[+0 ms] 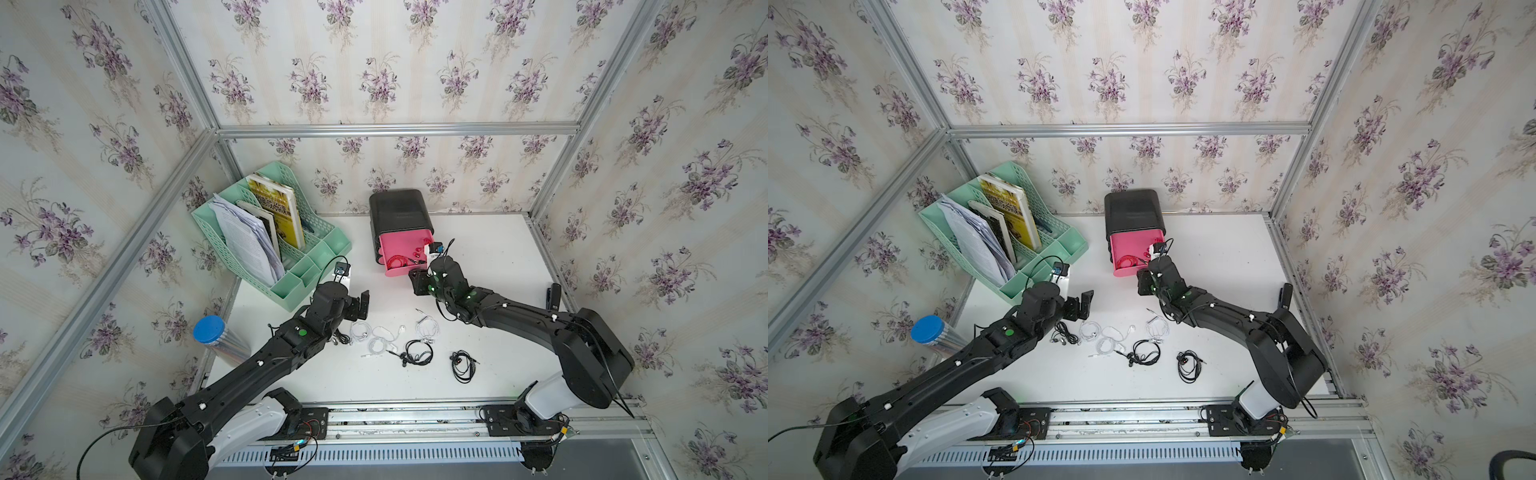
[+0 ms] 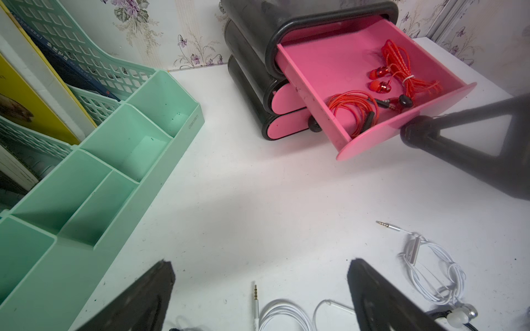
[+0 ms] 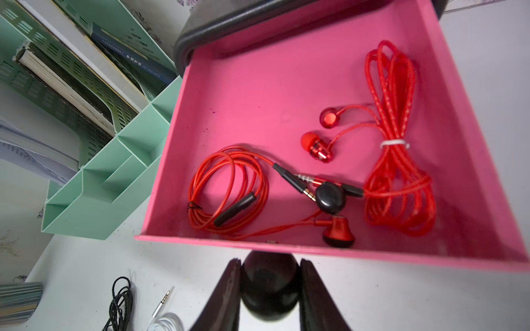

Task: Place the wired earphones into the drawer by color
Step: Close the drawer in the storage box.

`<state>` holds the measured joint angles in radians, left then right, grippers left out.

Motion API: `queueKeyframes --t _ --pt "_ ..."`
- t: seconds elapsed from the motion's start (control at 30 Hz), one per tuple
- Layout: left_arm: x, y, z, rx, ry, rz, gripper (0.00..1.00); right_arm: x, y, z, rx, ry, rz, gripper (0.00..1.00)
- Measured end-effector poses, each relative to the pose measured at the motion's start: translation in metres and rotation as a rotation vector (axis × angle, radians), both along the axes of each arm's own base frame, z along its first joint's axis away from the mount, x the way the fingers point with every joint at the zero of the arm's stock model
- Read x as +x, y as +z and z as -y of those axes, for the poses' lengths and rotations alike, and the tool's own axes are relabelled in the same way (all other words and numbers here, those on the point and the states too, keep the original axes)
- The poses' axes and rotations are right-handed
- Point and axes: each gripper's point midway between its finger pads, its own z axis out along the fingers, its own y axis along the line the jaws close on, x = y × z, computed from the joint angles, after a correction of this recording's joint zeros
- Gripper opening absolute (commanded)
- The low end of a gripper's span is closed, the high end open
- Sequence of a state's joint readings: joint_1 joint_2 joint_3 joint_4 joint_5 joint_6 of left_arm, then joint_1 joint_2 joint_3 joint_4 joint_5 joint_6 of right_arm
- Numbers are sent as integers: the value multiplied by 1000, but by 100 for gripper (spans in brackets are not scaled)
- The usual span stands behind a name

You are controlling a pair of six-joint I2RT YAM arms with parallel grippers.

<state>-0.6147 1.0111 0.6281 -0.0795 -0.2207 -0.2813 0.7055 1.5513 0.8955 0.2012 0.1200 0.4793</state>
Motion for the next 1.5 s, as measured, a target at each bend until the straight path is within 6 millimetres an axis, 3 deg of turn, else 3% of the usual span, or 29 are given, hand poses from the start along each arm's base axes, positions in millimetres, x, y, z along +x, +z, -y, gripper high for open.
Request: queueKeyframes --t 0.3,1.13,1.5 --pt "0 1 0 -1 1 3 99 15 13 -5 -5 -27 19 25" --pt "0 2 -1 -2 3 7 99 64 14 -13 -5 -69 21 27" --pt "0 2 -2 0 7 7 99 84 15 -16 14 -66 15 39"
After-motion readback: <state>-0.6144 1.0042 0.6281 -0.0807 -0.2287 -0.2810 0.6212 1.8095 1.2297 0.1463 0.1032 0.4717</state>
